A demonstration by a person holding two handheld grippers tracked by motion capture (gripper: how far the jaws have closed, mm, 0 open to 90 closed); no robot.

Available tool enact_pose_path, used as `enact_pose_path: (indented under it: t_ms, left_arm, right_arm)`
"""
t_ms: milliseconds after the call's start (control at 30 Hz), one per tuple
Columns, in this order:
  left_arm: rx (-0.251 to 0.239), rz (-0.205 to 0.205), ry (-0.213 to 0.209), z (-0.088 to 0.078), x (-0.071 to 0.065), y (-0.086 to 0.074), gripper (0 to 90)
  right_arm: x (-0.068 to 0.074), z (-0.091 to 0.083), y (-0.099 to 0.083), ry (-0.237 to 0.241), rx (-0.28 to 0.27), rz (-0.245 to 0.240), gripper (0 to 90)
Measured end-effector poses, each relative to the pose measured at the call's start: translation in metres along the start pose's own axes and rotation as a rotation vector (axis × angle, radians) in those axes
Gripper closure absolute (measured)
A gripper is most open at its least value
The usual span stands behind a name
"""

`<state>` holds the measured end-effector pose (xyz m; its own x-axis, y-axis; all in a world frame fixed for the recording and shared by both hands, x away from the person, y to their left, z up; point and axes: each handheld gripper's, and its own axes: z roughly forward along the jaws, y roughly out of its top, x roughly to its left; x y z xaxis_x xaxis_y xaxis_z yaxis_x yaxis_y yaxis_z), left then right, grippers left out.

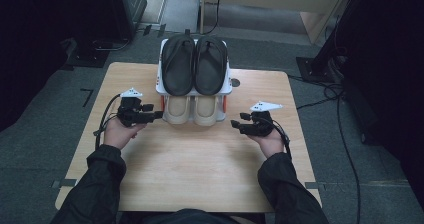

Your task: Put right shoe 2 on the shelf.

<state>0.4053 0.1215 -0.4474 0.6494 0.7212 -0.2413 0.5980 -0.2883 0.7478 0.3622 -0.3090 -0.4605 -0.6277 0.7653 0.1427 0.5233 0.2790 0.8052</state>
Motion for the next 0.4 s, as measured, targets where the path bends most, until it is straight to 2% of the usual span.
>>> enact_pose_path:
  t_ms: [100, 233, 400]
  left_arm:
    - [-0.006, -0.010, -0.004, -0.0005, 0.0005, 0.0001, 38.8]
    - [-0.021, -0.022, -0.006, -0.0016, 0.0008, 0.0000, 36.8]
    - [-0.020, -0.009, 0.008, -0.0007, 0.0006, -0.0007, 36.0]
  right_arm:
    - [-0.0018, -0.0021, -0.0018, 0.005, -0.008, 0.022, 44.6]
    - [-0.0032, -0.0019, -0.0031, 0.002, -0.003, 0.026, 43.8]
    - [-0.0017, -0.0005, -0.0030, 0.002, 0.005, 0.008, 42.4]
